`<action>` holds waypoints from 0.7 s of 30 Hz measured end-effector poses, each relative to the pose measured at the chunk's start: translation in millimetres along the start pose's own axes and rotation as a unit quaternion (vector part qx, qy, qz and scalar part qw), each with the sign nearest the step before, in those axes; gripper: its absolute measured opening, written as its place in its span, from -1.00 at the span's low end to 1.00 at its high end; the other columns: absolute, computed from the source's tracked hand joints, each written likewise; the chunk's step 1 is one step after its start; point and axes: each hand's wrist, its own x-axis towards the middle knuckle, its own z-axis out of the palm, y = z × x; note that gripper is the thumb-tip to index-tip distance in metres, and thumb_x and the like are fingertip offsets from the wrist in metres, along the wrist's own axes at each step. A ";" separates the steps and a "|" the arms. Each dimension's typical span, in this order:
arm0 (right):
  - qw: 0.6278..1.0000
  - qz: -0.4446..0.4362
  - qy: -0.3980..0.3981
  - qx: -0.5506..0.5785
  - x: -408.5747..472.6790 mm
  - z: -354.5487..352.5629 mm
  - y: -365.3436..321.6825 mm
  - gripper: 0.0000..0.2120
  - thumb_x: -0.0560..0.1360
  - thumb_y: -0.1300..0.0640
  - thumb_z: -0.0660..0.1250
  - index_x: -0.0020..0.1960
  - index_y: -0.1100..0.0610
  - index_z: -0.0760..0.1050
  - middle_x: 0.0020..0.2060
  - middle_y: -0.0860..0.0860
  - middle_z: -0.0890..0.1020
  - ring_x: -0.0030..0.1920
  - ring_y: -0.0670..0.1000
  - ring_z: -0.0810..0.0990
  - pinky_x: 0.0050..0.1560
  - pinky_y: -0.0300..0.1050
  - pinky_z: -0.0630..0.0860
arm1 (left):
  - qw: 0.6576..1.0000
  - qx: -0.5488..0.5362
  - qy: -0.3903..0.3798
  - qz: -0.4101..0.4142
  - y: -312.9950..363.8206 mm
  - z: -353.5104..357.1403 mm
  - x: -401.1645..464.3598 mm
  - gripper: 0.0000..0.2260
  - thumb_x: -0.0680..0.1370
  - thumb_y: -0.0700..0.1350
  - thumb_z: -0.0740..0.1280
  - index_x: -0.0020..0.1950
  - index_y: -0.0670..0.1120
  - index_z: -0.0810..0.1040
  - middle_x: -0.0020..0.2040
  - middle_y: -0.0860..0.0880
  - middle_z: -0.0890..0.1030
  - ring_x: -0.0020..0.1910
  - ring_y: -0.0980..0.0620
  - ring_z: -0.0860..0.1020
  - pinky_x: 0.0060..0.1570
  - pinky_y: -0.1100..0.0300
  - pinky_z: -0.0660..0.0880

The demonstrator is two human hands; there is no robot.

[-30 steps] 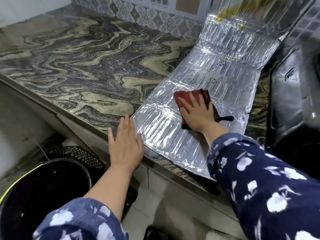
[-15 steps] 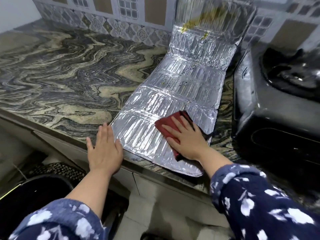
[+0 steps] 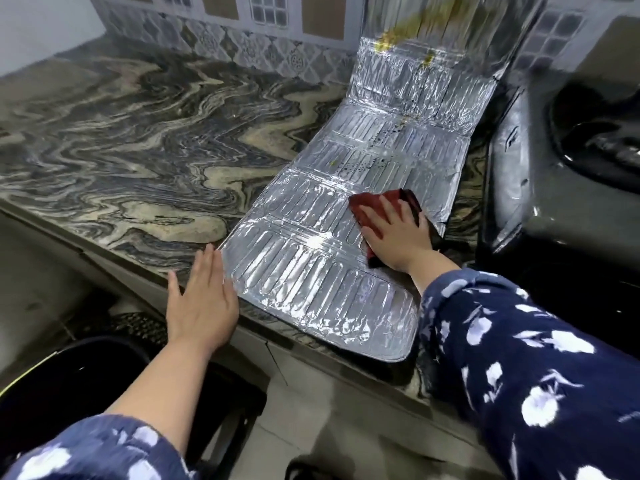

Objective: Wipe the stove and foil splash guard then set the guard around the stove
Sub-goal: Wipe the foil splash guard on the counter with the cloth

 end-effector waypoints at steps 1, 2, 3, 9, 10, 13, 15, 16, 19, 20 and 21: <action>1.000 -0.006 -0.003 -0.001 -6.1 0.4 -2.2 -0.50 0.58 -0.27 -0.19 0.50 -0.30 -0.14 0.56 -0.10 -0.17 0.55 0.12 -0.23 0.48 0.25 -0.24 | 1.000 0.011 -0.004 -0.004 -1.8 -2.3 -5.0 -0.50 0.63 -0.03 -0.11 0.57 -0.10 -0.04 0.58 0.04 -0.08 0.55 0.12 -0.10 0.49 -0.10 -0.14; 1.000 -0.013 -0.006 -0.001 -12.8 1.3 -4.7 -0.50 0.58 -0.27 -0.19 0.50 -0.30 -0.15 0.56 -0.09 -0.19 0.55 0.12 -0.23 0.48 0.26 -0.25 | 1.000 0.021 -0.008 -0.010 -3.5 -4.1 -10.8 -0.50 0.63 -0.03 -0.10 0.57 -0.10 -0.03 0.58 0.04 -0.08 0.55 0.12 -0.09 0.49 -0.10 -0.14; 1.000 -0.020 -0.010 -0.001 -19.9 2.5 -7.2 -0.50 0.58 -0.27 -0.20 0.50 -0.30 -0.16 0.56 -0.09 -0.20 0.54 0.13 -0.24 0.48 0.26 -0.26 | 0.999 0.029 -0.012 -0.018 -4.2 -6.4 -16.4 -0.50 0.63 -0.02 -0.10 0.57 -0.10 -0.02 0.58 0.03 -0.07 0.55 0.11 -0.08 0.49 -0.10 -0.14; 0.998 -0.063 -0.005 0.004 -58.6 12.5 -16.8 -0.51 0.58 -0.26 -0.18 0.50 -0.30 -0.14 0.56 -0.07 -0.19 0.54 0.15 -0.25 0.46 0.26 -0.28 | 0.999 0.035 -0.003 -0.010 26.8 -23.9 -21.5 -0.45 0.60 0.05 -0.03 0.56 -0.12 0.01 0.58 -0.01 -0.01 0.55 0.10 -0.03 0.48 -0.11 -0.11; 0.998 -0.065 -0.001 0.002 -62.3 14.5 -17.0 -0.51 0.58 -0.26 -0.18 0.50 -0.30 -0.14 0.56 -0.07 -0.19 0.54 0.15 -0.24 0.46 0.26 -0.28 | 0.999 0.034 -0.003 0.006 36.3 -26.9 -18.6 -0.45 0.61 0.06 -0.03 0.56 -0.12 0.00 0.58 -0.02 -0.02 0.55 0.08 -0.04 0.48 -0.11 -0.10; 0.998 -0.065 0.000 -0.006 -68.1 17.4 -20.0 -0.51 0.58 -0.26 -0.19 0.50 -0.29 -0.16 0.56 -0.05 -0.20 0.54 0.14 -0.24 0.46 0.28 -0.26 | 0.998 0.020 -0.035 0.055 65.2 -35.3 1.6 -0.44 0.62 0.06 -0.01 0.56 -0.14 -0.05 0.58 -0.05 -0.04 0.56 0.05 -0.06 0.48 -0.12 -0.14; 0.998 -0.059 0.015 -0.003 -59.1 15.3 -23.2 -0.49 0.57 -0.29 -0.18 0.49 -0.31 -0.17 0.56 -0.05 -0.19 0.54 0.14 -0.22 0.46 0.28 -0.22 | 0.995 0.018 -0.046 0.083 75.8 -35.1 34.5 -0.43 0.62 0.06 0.00 0.56 -0.13 -0.06 0.58 -0.06 -0.07 0.56 0.04 -0.07 0.48 -0.14 -0.16; 0.998 -0.067 0.016 -0.009 -60.9 13.0 -19.5 -0.47 0.54 -0.33 -0.16 0.49 -0.34 -0.16 0.56 -0.05 -0.18 0.54 0.15 -0.19 0.46 0.28 -0.18 | 0.994 0.017 -0.059 0.090 81.2 -35.4 43.1 -0.43 0.62 0.06 0.00 0.56 -0.13 -0.06 0.58 -0.06 -0.08 0.56 0.04 -0.08 0.47 -0.15 -0.16; 0.992 -0.113 0.033 -0.037 -62.1 5.9 -3.0 -0.35 0.41 -0.50 -0.18 0.47 -0.38 -0.15 0.56 -0.08 -0.16 0.54 0.16 -0.18 0.48 0.22 -0.20 | 0.991 0.015 -0.081 0.107 90.0 -36.2 70.2 -0.43 0.63 0.06 0.00 0.56 -0.13 -0.08 0.58 -0.06 -0.12 0.56 0.04 -0.12 0.47 -0.16 -0.17; 0.991 -0.125 0.037 -0.042 -60.0 5.8 1.1 -0.32 0.37 -0.52 -0.26 0.47 -0.39 -0.15 0.56 -0.09 -0.17 0.54 0.16 -0.24 0.48 0.22 -0.25 | 0.990 0.012 -0.080 0.115 90.5 -35.7 81.5 -0.44 0.63 0.05 0.01 0.56 -0.13 -0.08 0.58 -0.06 -0.12 0.56 0.03 -0.12 0.48 -0.16 -0.17; 0.989 -0.132 0.039 -0.046 -58.2 6.2 3.6 -0.30 0.33 -0.52 -0.33 0.46 -0.40 -0.17 0.56 -0.09 -0.17 0.53 0.15 -0.29 0.47 0.23 -0.29 | 0.989 0.011 -0.079 0.122 90.7 -35.1 91.3 -0.44 0.63 0.04 0.01 0.56 -0.13 -0.07 0.58 -0.06 -0.12 0.56 0.03 -0.11 0.48 -0.15 -0.17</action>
